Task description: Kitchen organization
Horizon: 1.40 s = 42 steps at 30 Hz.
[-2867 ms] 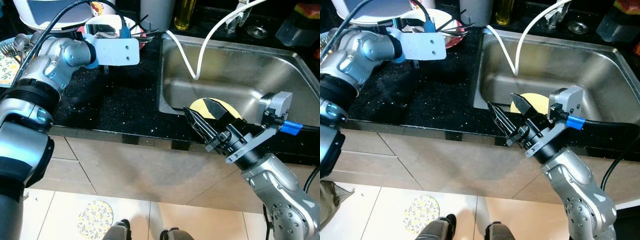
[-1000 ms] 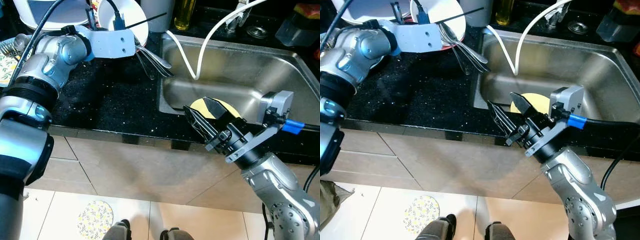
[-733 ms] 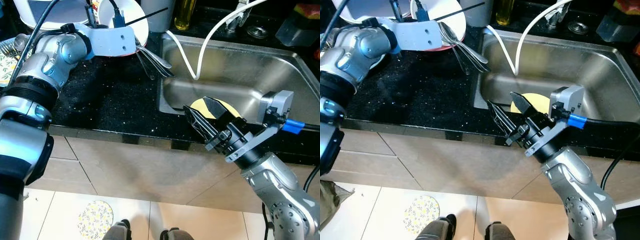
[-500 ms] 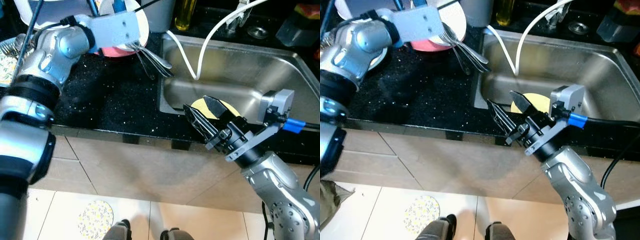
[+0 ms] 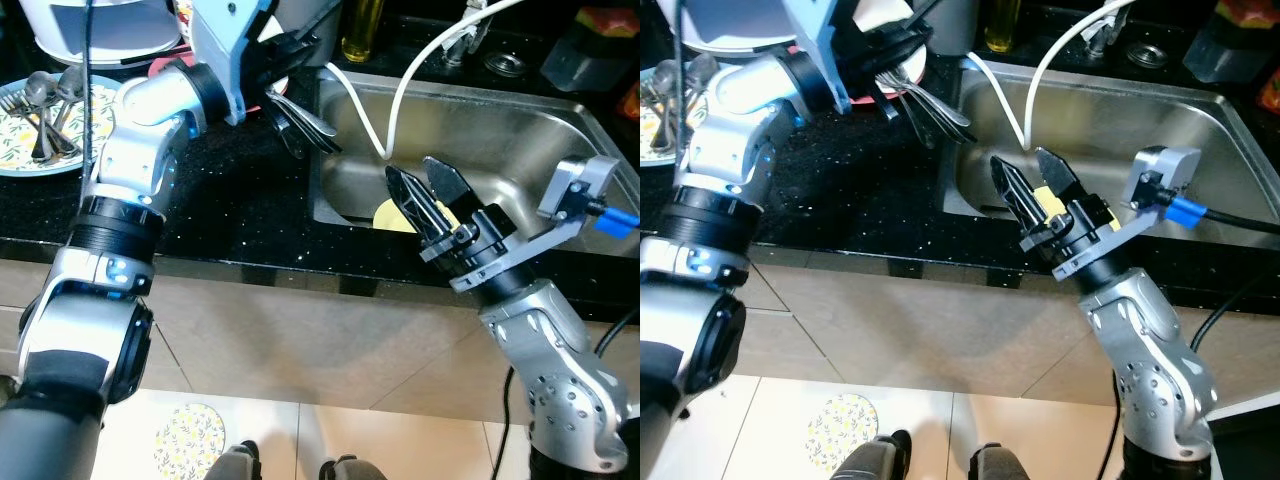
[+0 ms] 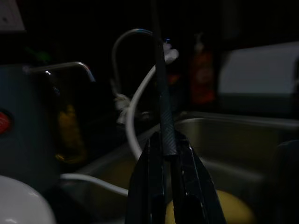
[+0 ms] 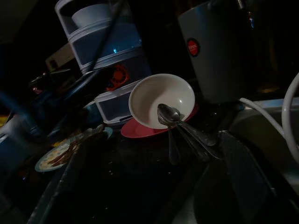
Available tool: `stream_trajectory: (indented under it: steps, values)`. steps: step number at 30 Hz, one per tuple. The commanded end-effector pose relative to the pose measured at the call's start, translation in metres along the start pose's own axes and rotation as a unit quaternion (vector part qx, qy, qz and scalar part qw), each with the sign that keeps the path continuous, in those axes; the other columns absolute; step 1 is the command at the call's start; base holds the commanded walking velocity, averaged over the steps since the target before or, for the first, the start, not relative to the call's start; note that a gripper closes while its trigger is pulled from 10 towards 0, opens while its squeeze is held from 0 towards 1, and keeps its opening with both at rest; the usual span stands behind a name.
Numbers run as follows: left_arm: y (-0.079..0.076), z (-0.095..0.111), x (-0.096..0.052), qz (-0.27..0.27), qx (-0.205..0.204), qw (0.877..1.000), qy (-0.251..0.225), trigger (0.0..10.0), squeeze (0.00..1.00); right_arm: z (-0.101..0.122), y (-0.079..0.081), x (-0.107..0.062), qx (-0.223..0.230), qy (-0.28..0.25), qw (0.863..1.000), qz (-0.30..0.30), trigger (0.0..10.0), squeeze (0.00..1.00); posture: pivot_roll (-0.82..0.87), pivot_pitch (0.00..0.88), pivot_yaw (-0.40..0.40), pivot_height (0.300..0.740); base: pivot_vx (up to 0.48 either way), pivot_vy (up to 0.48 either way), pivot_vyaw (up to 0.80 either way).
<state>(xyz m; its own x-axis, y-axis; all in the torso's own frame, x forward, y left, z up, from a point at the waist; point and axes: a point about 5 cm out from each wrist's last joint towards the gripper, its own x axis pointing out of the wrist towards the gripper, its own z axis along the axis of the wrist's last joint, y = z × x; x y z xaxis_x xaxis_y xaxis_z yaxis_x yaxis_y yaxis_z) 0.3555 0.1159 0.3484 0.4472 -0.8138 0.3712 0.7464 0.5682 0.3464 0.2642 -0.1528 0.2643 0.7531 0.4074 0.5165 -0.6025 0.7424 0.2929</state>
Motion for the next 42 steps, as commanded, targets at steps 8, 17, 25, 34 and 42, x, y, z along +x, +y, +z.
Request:
stream_trajectory:
  steps: [8,17,25,34,42]
  values:
    - [-0.045,-0.02,-0.028,-0.07,-0.198,0.975,-0.074,0.0,0.0,0.001,-0.004,0.013,0.059,-0.039,0.997,0.005,10.0,1.0,0.02,0.135,-0.053,0.74,0.0,0.0,0.0]
    - [-0.082,-0.04,-0.043,-0.107,-0.278,0.953,-0.045,0.0,0.0,-0.005,0.01,0.03,0.068,-0.028,0.996,0.058,10.0,0.0,0.03,0.124,-0.051,0.74,0.0,0.0,0.0]
    - [-0.1,-0.05,-0.049,-0.107,-0.304,0.946,-0.017,0.0,0.0,-0.007,0.02,0.037,0.072,-0.023,0.992,0.101,10.0,0.0,0.04,0.112,-0.048,0.74,0.0,0.0,0.0]
    - [-0.107,-0.052,-0.047,-0.106,-0.308,0.945,-0.002,0.0,0.0,-0.004,0.026,0.038,0.075,-0.03,0.989,0.124,10.0,0.0,0.04,0.113,-0.04,0.74,0.0,0.0,0.0]
    - [-0.109,-0.056,-0.048,-0.104,-0.302,0.947,0.014,0.0,0.0,-0.003,0.031,0.036,0.088,-0.034,0.984,0.151,0.0,0.0,0.04,0.114,-0.036,0.74,0.0,0.0,0.0]
